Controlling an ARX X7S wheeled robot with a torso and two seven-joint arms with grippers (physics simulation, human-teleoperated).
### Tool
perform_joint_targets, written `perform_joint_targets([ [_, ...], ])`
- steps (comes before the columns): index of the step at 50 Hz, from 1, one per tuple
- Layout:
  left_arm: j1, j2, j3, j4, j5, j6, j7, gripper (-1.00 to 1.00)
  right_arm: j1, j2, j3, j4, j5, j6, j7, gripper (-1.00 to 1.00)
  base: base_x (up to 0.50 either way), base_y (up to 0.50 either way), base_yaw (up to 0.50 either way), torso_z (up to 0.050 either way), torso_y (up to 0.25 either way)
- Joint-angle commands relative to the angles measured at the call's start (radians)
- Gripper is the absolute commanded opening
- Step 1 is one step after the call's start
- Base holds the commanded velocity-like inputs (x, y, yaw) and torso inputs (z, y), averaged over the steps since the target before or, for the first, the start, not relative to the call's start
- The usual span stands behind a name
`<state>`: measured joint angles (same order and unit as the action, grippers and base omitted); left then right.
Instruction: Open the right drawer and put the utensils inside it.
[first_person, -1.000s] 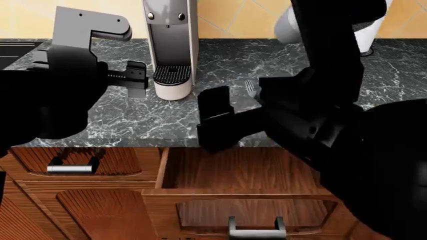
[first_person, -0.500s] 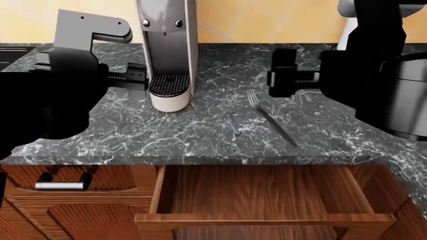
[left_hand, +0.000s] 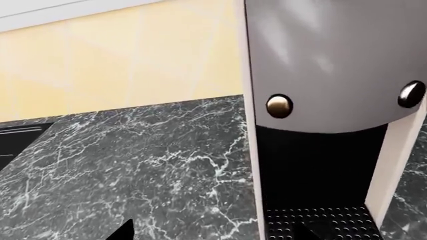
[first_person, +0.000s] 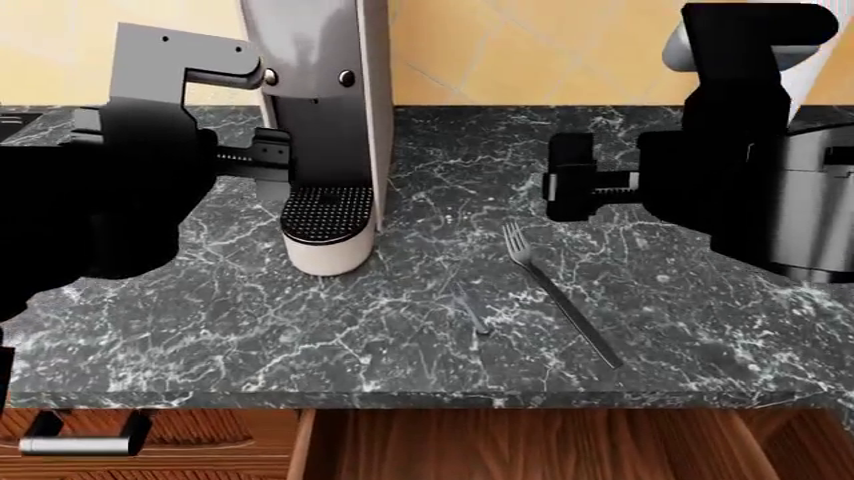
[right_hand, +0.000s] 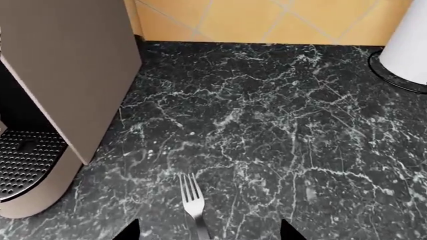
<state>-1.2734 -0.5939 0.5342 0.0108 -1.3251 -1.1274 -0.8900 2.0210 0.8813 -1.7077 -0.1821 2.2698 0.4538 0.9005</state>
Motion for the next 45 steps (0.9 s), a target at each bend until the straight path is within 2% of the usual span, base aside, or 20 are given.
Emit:
perform_joint_targets([
  [1,0.003,-0.001,0.005,-0.003,0.004,0.005,0.005,1.00,-0.008,0.013,-0.007,-0.001,0.005,0.024,-0.003,1.00,0.50,0.00,0.00,0.000,0.000],
  [4,-0.001,-0.003,0.003,-0.003,0.000,0.003,0.003,1.00,-0.007,0.016,-0.006,-0.005,0.007,0.023,0.008,1.00,0.42,0.00,0.00,0.000,0.000],
  [19,0.029,-0.041,-0.006,0.043,-0.024,0.002,0.008,1.00,-0.022,0.046,-0.001,-0.040,0.052,0.040,0.003,1.00,0.00,0.00,0.00,0.000,0.001],
  [23,0.043,-0.049,0.002,0.036,-0.003,0.015,0.025,1.00,-0.003,0.046,-0.018,-0.089,0.105,0.152,-0.032,1.00,0.00,0.00,0.00,0.000,0.000],
  [28,0.045,-0.044,0.006,0.034,-0.002,0.018,0.025,1.00,0.001,0.074,0.000,-0.088,0.155,0.130,-0.036,1.00,0.00,0.00,0.00,0.000,0.000],
  [34,0.046,-0.038,0.011,0.026,0.004,0.023,0.028,1.00,-0.021,0.079,0.003,-0.089,0.124,0.115,-0.055,1.00,0.00,0.00,0.00,0.000,0.000],
  [45,0.040,-0.035,0.019,0.012,0.013,0.026,0.038,1.00,-0.083,0.048,-0.012,-0.031,0.096,0.096,-0.103,1.00,0.00,0.00,0.00,0.000,0.000],
])
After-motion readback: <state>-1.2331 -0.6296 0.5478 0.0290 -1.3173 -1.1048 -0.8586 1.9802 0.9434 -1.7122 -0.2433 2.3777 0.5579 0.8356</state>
